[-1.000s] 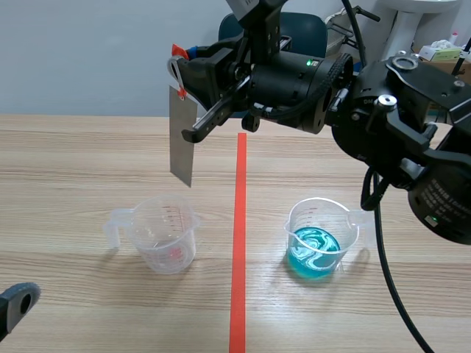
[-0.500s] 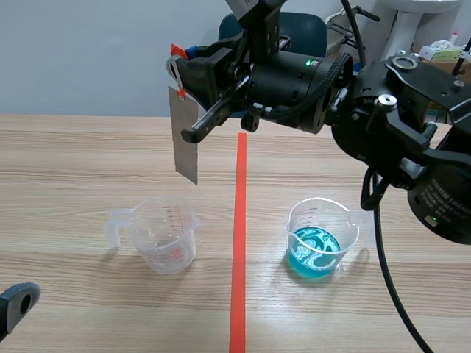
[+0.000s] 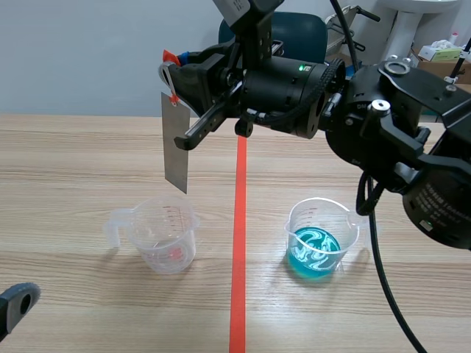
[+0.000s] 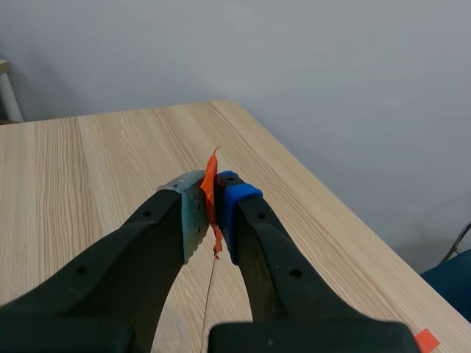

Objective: Do the redox reaction experiment

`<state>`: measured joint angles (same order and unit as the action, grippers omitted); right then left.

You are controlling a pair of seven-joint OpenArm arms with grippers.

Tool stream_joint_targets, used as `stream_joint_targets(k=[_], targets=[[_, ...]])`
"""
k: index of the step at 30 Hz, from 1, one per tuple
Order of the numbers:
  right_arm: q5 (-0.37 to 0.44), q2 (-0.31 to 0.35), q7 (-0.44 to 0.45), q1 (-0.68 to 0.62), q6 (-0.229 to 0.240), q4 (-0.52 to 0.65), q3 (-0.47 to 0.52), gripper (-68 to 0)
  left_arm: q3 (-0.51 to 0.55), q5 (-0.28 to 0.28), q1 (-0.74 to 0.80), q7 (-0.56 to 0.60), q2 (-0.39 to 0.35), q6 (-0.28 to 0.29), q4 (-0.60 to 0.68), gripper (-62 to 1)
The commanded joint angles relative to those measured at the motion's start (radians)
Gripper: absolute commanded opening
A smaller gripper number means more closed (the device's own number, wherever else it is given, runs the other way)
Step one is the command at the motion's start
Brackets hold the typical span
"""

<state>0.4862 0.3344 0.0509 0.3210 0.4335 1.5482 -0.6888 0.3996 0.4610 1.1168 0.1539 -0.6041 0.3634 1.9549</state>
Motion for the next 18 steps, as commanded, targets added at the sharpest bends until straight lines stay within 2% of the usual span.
stream_joint_targets(k=[1,18], targets=[[0.006,-0.011,0.014,0.022,0.002,0.008,0.005,-66.0,-0.006,0.006,0.007,0.011,0.003,-0.002,0.010,1.4],[-0.014,-0.014,0.019,0.010,0.000,0.008,-0.048,-66.0,-0.006,0.006,0.007,0.011,0.005,-0.002,0.010,1.4]])
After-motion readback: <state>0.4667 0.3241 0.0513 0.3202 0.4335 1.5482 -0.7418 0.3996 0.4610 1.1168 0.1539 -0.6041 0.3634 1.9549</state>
